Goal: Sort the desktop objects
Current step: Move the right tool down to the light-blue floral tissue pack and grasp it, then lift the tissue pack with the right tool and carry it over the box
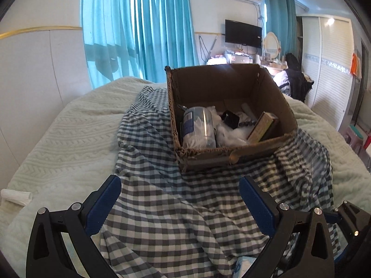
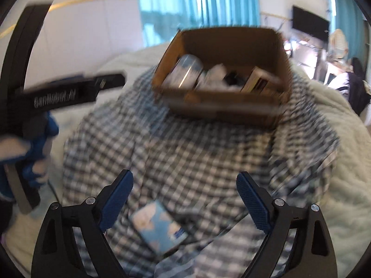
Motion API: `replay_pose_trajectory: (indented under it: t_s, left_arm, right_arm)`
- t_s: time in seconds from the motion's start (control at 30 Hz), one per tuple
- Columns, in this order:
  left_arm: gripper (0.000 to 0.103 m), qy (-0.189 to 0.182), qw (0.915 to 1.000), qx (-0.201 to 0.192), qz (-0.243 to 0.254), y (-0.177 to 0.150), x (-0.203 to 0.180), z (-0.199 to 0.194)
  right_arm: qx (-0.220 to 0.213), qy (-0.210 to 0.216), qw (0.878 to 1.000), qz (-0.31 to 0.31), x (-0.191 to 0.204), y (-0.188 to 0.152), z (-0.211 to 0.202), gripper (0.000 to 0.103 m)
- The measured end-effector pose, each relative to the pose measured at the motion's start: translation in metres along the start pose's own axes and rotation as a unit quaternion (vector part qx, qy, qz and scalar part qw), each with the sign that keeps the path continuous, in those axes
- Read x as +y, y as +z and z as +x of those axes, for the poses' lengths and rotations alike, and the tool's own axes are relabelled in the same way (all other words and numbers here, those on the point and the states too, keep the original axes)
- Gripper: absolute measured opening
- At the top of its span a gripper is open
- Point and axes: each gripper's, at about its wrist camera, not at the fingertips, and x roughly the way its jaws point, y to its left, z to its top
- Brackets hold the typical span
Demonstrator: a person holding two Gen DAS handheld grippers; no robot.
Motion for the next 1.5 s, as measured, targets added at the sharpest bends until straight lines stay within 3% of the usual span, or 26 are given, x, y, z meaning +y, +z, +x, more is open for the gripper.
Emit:
replay_pose_trajectory:
  t_s: [0.37,0.57,0.63,0.7,0.77,1.3,1.5]
  left_arm:
    - [0.103,0.004,0.9991,0.042,0.011,-0.027,-0.006,0.016]
    - [0.103,0.005,0.9981,0.059,0.013,-0.038,-0.009,0.024]
    - [0.103,0.005,0.998,0.061,0.015,-0.039,-0.01,0.025]
    - [0.103,0.005,0.9979,0.062,0.017,-0.04,-0.01,0.026]
    - [0.103,0.007,0.9981,0.058,0.017,-0.038,-0.01,0.024]
    - [0.102,-0.012,0.9997,0.005,-0.021,0.007,0.001,-0.008]
    - [0.102,-0.018,0.9991,-0.032,-0.021,0.035,-0.001,-0.023]
  right_arm:
    - [0.108,0.054,0.991,-0.051,0.024,-0.035,0.046,0.088]
    - [0.184,0.049,0.98,-0.052,0.024,-0.052,0.085,0.088]
    - [0.191,0.044,0.979,-0.052,0.025,-0.054,0.091,0.088]
    - [0.19,0.039,0.98,-0.047,0.023,-0.054,0.089,0.066]
    - [0.186,0.041,0.981,-0.035,0.019,-0.053,0.085,0.06]
    - [0.065,0.01,0.998,0.017,0.007,-0.017,0.01,0.056]
    - [-0.007,-0.019,0.999,0.036,-0.012,0.013,-0.021,0.056]
